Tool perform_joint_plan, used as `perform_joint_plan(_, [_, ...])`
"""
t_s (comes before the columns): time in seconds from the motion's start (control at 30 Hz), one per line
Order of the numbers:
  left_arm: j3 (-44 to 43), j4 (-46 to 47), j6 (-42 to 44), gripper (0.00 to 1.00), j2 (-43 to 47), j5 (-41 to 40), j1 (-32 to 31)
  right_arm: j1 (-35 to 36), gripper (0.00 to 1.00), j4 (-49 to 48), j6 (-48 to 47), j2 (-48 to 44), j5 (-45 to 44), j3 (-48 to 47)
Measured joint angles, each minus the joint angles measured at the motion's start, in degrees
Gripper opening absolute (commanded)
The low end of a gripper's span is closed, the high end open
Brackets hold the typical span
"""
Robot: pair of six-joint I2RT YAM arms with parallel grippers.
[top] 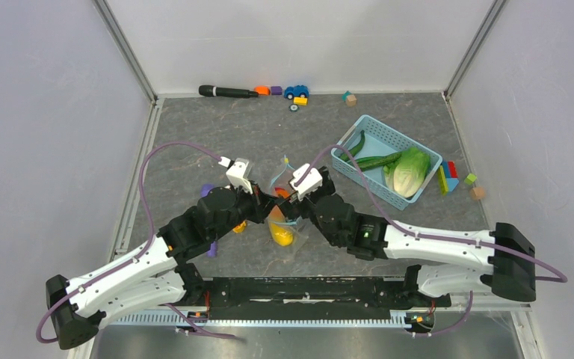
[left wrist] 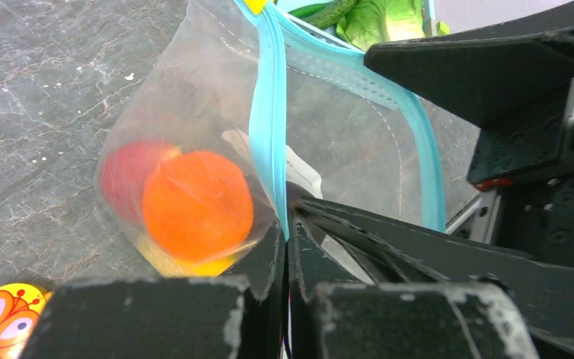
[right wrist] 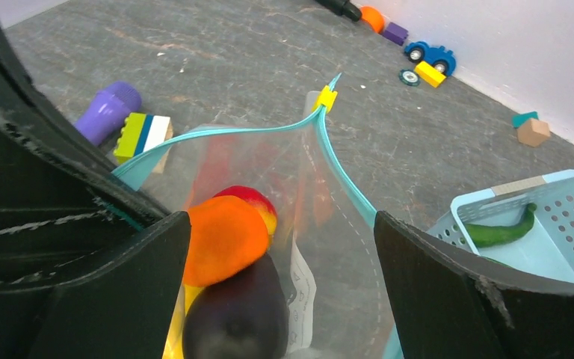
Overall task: Place the food in the zip-top bag and seal the zipper
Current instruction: Place the fake fruit in the zipper food storage bag, then pick up the fake vegetable from the bin.
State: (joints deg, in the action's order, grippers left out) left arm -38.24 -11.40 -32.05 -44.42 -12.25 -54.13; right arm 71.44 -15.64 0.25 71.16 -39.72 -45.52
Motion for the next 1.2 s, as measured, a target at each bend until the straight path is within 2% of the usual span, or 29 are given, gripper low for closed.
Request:
perform_joint_plan(0.23, [0.0,0.0,0.0,0.02,0.0,-0.3,0.0,-4.5,0.98,16.8,4.3,-5.1,11.3,-6.8])
perform_joint_plan(0.37, [0.0,0.0,0.0,0.02,0.0,-0.3,0.0,-10.3,0.98,25.4,7.7,-6.7,16.3,-10.3])
perform_joint_plan(0.57, [0.0,0.0,0.0,0.02,0.0,-0.3,0.0,-19.3,0.98,35.4,13.2,-8.0,18.4,-11.3])
perform_joint_plan(0.93, [0.0,0.0,0.0,0.02,-0.1,-0.8,0.0,-41.6,0.98,42.0,19.1,-7.6,15.0,-11.1])
perform_joint_plan(1.2, [0.0,0.0,0.0,0.02,-0.2,-0.8,0.0,-57.4,0.98,43.0,20.4,2.0,12.6,-12.7])
